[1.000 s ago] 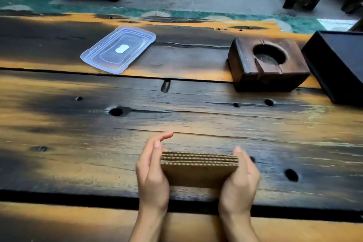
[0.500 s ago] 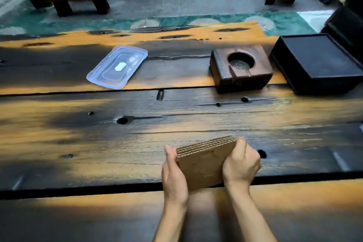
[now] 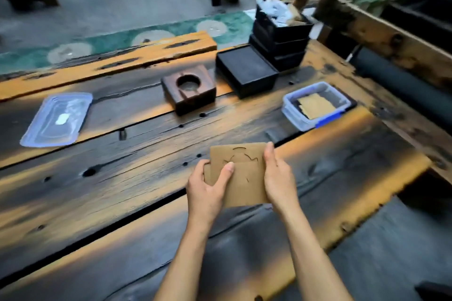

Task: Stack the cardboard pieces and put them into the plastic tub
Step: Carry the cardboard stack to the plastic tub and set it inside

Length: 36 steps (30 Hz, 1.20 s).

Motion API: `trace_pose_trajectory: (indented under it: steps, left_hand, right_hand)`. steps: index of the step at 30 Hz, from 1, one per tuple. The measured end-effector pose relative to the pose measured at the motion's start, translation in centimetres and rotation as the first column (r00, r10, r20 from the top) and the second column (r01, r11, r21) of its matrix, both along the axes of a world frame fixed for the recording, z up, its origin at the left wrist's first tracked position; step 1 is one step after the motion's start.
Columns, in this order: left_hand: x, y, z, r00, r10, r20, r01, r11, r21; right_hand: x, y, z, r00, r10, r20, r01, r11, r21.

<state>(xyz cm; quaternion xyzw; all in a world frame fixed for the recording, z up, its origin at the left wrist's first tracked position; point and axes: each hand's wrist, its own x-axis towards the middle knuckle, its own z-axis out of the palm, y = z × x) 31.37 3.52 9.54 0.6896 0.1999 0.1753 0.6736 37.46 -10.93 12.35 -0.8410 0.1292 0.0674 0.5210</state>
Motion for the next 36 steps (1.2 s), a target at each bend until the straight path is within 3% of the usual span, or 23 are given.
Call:
trace_pose_trajectory:
  steps: [2, 6, 10, 17, 22, 29, 36]
  left_hand:
    - [-0.1, -1.8, 1.7, 0.995, -0.095, -0.006, 0.093, 0.990, -0.106]
    - [-0.7, -6.6, 4.4, 0.966, -0.258, -0.016, 0.249, 0.943, -0.222]
    - [-1.3, -12.5, 5.8, 0.911, -0.412, -0.031, 0.400, 0.898, -0.185]
    - [-2.9, -24.0, 6.7, 0.819, -0.568, -0.077, 0.557, 0.821, -0.127]
    - [-3.5, -30.9, 7.1, 0.775, -0.629, -0.059, 0.621, 0.776, -0.113]
    - [-2.6, -36.7, 7.7, 0.759, -0.649, -0.044, 0.637, 0.756, -0.154]
    - [-1.0, -40.2, 7.3, 0.828, -0.559, -0.050, 0.546, 0.824, -0.152]
  right_hand:
    - [-1.6, -3.2, 1.8, 0.998, 0.066, -0.001, -0.066, 0.997, 0.051]
    - [-4.9, -8.8, 4.2, 0.995, -0.081, 0.053, 0.074, 0.989, 0.130]
    - [-8.5, -14.7, 5.4, 0.962, -0.265, 0.066, 0.253, 0.955, 0.156]
    - [-13.5, -25.6, 5.3, 0.901, -0.430, 0.056, 0.396, 0.868, 0.299]
    - [-14.8, -32.1, 5.4, 0.855, -0.513, 0.079, 0.464, 0.824, 0.323]
    - [-13.9, -38.2, 5.7, 0.877, -0.461, 0.140, 0.401, 0.860, 0.317]
    - [-10.6, -41.9, 4.9, 0.910, -0.398, 0.117, 0.340, 0.877, 0.339]
